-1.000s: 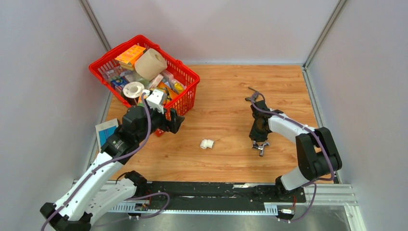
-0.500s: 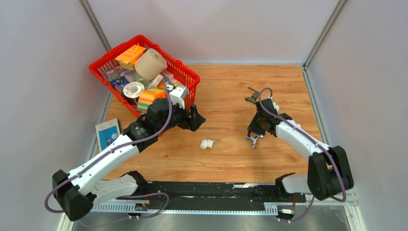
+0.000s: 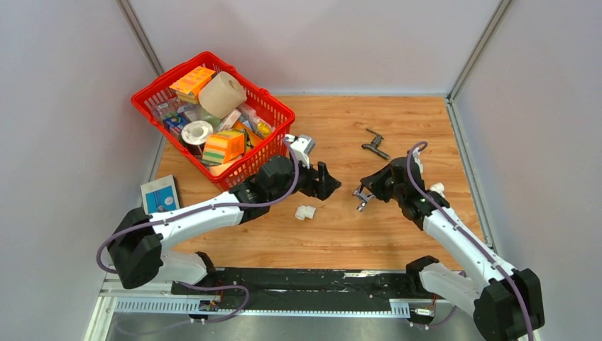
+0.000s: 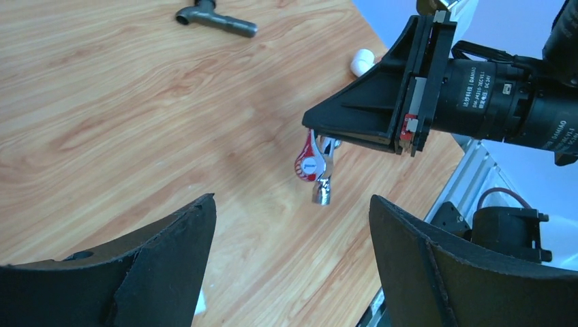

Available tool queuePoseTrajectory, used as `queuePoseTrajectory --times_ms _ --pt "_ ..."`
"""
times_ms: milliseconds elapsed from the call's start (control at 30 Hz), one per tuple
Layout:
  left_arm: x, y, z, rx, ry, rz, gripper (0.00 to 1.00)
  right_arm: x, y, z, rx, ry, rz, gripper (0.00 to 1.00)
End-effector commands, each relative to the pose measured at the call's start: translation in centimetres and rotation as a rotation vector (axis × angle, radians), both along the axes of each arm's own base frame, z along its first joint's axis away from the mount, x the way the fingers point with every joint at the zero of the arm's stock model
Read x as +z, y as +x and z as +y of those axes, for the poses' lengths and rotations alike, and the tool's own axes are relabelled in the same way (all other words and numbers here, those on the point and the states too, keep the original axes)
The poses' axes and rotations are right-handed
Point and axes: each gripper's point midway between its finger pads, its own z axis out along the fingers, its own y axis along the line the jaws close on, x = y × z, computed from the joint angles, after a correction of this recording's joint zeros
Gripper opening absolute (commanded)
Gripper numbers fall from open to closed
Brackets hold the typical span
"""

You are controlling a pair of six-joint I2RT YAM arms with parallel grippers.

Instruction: Install the water faucets

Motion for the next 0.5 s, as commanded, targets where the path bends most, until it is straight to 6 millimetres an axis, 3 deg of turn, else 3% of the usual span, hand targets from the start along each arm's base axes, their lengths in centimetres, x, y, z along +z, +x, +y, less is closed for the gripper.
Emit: queuePoseTrajectory --times_ms 0,133,467 --pt "1.4 0.0 -2.8 -0.057 -0.105 -0.071 0.9 4.4 0.9 1.4 -0.031 0.164 -0.13 0.0" --pt "-1.6 -0.4 -4.7 -0.122 -0.098 -0.024 0.9 5.6 0.1 1.8 -0.008 0.214 -0.155 0.0" --pt "-2.2 -3.3 -7.6 -0.304 -0.128 -0.024 0.87 5.6 -1.3 2.2 -0.002 0.278 -0.145 0.0"
